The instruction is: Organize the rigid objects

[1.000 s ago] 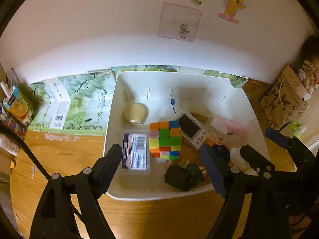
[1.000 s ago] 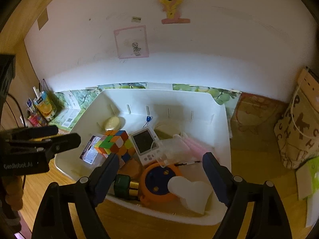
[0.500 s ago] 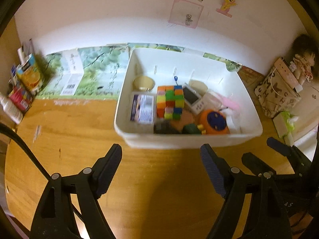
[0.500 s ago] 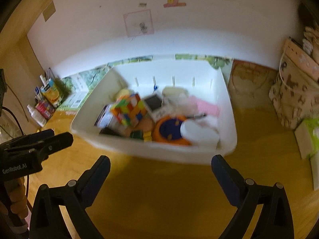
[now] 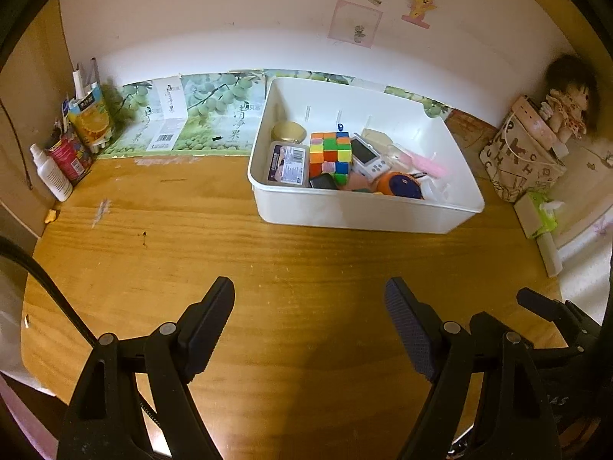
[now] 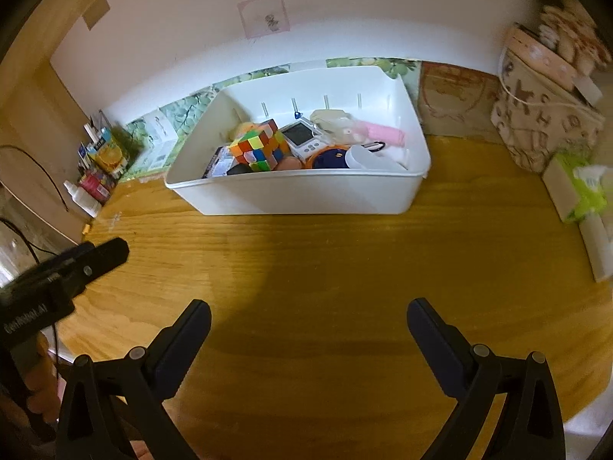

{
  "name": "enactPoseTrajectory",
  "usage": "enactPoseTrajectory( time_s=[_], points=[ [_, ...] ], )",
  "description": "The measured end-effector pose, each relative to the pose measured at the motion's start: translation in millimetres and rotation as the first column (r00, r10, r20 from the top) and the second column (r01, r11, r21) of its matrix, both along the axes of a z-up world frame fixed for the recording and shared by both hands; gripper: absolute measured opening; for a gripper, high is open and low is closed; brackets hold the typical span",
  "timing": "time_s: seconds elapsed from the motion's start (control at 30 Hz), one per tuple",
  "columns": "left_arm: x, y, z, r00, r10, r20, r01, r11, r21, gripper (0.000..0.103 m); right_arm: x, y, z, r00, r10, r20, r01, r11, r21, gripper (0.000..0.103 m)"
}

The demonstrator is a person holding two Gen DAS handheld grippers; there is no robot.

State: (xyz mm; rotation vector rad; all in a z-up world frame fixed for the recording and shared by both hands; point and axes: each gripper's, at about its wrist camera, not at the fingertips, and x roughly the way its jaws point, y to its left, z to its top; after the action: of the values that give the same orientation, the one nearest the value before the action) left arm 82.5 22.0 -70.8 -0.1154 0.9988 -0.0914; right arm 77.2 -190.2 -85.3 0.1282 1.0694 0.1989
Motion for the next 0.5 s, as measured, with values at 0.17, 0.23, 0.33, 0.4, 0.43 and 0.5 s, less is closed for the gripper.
enactPoseTrajectory(
  time_s=[0.17,0.23,0.33,0.4,0.43,0.5],
  points=[
    [-14,-4,14,1.0,-0.018,0.007,0.018,1.0,-0.02,0.083,-16,-3,24,1.0,-0.023,0.006,0.023,0.999,0.042,0.102],
    [-19,-5,21,1.0,-0.017,0.024,0.017,1.0,-0.024,0.083,-23,-2,32,1.0,-0.026,0.015,0.026,0.999,0.043,0.102],
    [-24,-7,29,0.999,-0.022,0.04,0.023,1.0,-0.022,0.083,-31,1,39,1.0,-0.028,0.009,0.027,0.998,0.059,0.102],
    [-26,-8,32,0.999,-0.024,0.049,0.026,0.999,-0.03,0.083,-38,3,42,0.999,-0.029,0.016,0.028,0.999,0.044,0.102],
    [-28,-7,33,0.998,-0.02,0.053,0.021,0.999,-0.033,0.083,-39,5,43,0.999,-0.027,0.024,0.027,0.999,0.026,0.102],
    [-29,-7,36,0.998,-0.01,0.062,0.012,1.0,-0.029,0.088,-43,8,46,0.999,-0.025,0.044,0.025,1.0,0.003,0.102]
  ],
)
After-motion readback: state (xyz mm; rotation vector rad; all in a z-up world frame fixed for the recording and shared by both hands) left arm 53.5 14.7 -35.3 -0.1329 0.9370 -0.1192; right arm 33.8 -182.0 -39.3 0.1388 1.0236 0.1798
